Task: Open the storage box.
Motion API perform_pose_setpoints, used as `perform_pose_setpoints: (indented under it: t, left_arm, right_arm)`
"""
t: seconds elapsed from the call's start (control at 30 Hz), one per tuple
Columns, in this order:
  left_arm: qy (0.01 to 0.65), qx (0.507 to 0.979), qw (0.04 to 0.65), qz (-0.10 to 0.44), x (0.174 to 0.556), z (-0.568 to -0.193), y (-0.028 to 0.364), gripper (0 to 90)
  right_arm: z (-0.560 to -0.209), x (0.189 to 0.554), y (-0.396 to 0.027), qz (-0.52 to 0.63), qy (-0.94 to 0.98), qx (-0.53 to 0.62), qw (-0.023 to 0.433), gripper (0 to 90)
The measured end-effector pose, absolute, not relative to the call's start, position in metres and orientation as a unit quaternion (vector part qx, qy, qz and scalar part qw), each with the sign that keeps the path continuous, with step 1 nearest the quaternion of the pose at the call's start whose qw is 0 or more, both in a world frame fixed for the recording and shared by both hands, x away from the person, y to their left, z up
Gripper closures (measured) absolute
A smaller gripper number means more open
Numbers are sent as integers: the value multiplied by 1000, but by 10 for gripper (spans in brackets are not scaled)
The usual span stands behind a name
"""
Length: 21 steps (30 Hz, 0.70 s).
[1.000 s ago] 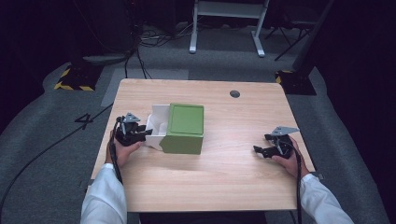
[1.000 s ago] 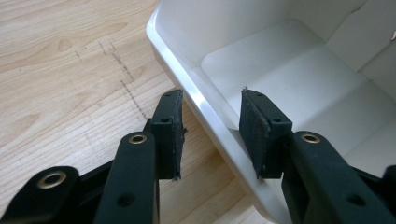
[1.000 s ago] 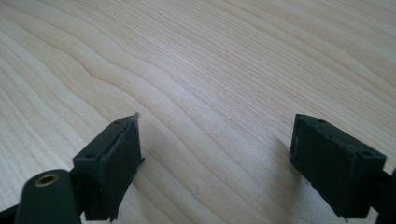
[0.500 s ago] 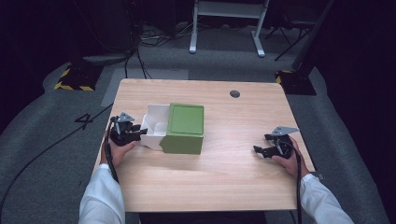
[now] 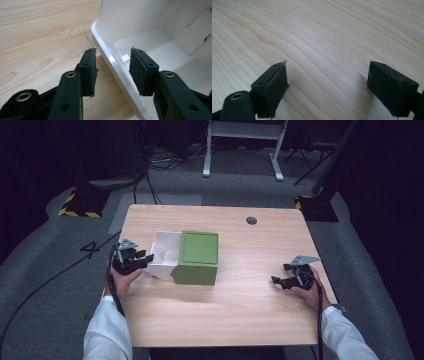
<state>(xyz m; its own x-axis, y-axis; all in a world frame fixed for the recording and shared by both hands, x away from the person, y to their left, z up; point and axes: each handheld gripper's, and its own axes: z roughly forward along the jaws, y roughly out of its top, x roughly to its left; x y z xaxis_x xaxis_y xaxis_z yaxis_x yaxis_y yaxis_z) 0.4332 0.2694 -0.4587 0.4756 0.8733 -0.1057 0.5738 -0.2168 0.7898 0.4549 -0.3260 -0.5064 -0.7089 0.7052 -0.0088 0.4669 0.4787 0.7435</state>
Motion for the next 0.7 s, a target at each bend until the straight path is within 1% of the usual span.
perform_pose_setpoints:
  t: [0.17,0.2,0.43,0.63,0.7]
  left_arm:
    - [471,756,405,205,428,-450,269,566]
    - [471,756,405,209,427,-447,269,551]
    - [467,742,420,234,416,-429,275,534]
    - [453,747,420,245,408,-420,273,516]
    - [448,750,418,248,405,-417,272,495]
  right_arm:
    - [-506,455,-326,375,845,347,159,164]
    - [-506,455,-326,375,845,347,159,164]
    - [-506,455,-326,375,845,347,159,164]
    - [-506,455,-326,375,845,347,159,164]
    - [-506,455,-326,375,845,347,159,164]
